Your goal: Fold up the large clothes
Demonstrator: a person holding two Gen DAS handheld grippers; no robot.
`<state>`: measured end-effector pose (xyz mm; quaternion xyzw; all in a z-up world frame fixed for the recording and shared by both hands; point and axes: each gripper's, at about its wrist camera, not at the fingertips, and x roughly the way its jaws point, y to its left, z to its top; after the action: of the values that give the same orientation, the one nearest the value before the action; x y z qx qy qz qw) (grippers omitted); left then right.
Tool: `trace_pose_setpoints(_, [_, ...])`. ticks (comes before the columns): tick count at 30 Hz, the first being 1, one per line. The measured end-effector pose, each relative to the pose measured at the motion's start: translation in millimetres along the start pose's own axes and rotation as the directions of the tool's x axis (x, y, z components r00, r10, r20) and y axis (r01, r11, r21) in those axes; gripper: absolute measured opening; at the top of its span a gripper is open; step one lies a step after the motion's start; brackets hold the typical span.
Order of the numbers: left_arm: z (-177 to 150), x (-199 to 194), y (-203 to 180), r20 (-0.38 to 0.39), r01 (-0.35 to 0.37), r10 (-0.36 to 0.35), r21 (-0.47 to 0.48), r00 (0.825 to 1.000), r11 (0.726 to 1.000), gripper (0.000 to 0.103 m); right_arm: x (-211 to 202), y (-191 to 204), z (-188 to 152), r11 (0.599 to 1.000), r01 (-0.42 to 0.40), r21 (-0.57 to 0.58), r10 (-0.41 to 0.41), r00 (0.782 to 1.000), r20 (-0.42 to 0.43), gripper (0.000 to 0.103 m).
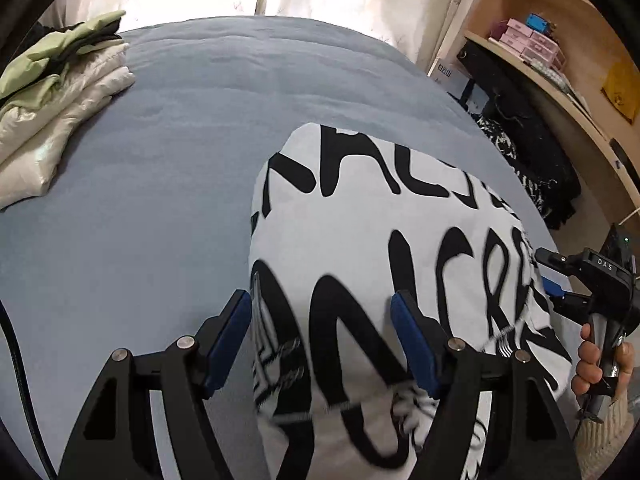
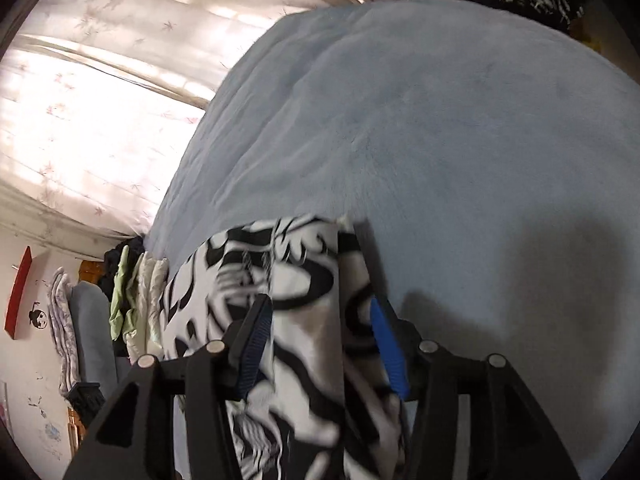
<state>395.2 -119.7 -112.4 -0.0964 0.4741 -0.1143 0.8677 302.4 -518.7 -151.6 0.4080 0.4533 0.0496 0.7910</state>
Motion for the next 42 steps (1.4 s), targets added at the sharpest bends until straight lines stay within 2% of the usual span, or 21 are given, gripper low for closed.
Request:
trace_pose_setpoints(4, [5.0,10.1,-8.2,0.030,-0.033,0.033,0.019,0.999,0.999,0.075,22.1,0.7,2.9,1.000,0.019,-0.005,-0.019,1.000,-0.022,0.051])
trace_pose_setpoints(6, [7.3,12.3,-11.4,0.037,-0.050,0.048,0.029,0.998,0.998,0.077,20.6,10.8,0.5,0.995,0.035,-0.092,-0.034,0.999,0.008,0.032])
trace_pose_setpoints(7, [8.9,12.6,-12.4,0.042,-0.054,0.053,0.028,0.998,0.998,0.077,15.7,20.7,-2.1,0.984,0.065,-0.166,-0.058,0.997,0.046,0.013])
trace_pose_setpoints(10, [9.8,16.8,-15.0,0.061,-0.072,0.070,0.028,0.996,0.997,0.077,6.9,32.2,-6.5,0.961,0.097,-0.261,-0.070,0.991,0.110,0.005])
trace_pose_setpoints(16, [-0.8,41.9,-22.9,0.094,-0.172,0.167,0.048,0.982,0.984,0.084,31.4,19.3,-10.8,0.917,0.251,-0.310,-0.222,0.967,0.124,0.005])
trace_pose_setpoints(18, [-0.8,40.4,-21.9,0.101,-0.172,0.166,0.050,0.981,0.984,0.084,30.3,22.9,-12.2,0.905,0.280,-0.319,-0.250,0.959,0.132,0.008])
trace_pose_setpoints(20, [0.1,35.8,-18.8,0.102,-0.159,0.154,0.042,0.983,0.986,0.084,21.8,28.0,-12.0,0.902,0.315,-0.294,-0.285,0.948,0.141,0.017])
trace_pose_setpoints(22, [0.3,23.0,-18.4,0.113,-0.170,0.164,0.041,0.980,0.985,0.082,9.1,29.5,-16.0,0.906,0.338,-0.256,-0.313,0.940,0.133,0.018])
trace_pose_setpoints(25, [-4.6,-4.4,-21.1,0.163,-0.159,0.152,0.031,0.975,0.987,0.082,-11.7,46.2,-26.5,0.900,0.349,-0.260,-0.310,0.934,0.178,0.018])
trace_pose_setpoints(28, [-11.0,-35.0,-23.6,0.235,-0.139,0.134,0.004,0.963,0.990,0.082,-28.5,79.2,-49.0,0.883,0.313,-0.350,-0.238,0.941,0.242,0.018])
trace_pose_setpoints(31, [-11.3,-46.1,-27.9,0.275,-0.193,0.186,-0.002,0.943,0.981,0.078,-24.4,112.2,-67.0,0.865,0.269,-0.424,-0.172,0.952,0.253,0.018])
trace_pose_setpoints(34, [-2.8,-37.4,-29.6,0.282,-0.239,0.229,0.001,0.932,0.971,0.075,3.1,143.4,-80.3,0.843,0.224,-0.489,-0.132,0.968,0.215,0.018])
trace_pose_setpoints(38, [14.9,-8.3,-24.7,0.254,-0.239,0.234,-0.013,0.939,0.971,0.070,46.8,167.4,-82.5,0.828,0.198,-0.524,-0.102,0.973,0.208,0.018])
trace_pose_setpoints(40, [24.1,10.6,-23.5,0.238,-0.247,0.244,-0.019,0.940,0.969,0.068,64.6,170.3,-78.2,0.817,0.235,-0.527,-0.130,0.965,0.229,0.018])
trace_pose_setpoints(42, [33.2,31.3,-19.0,0.194,-0.237,0.236,-0.020,0.952,0.971,0.068,80.2,165.8,-71.3,0.784,0.311,-0.537,-0.188,0.944,0.272,0.018])
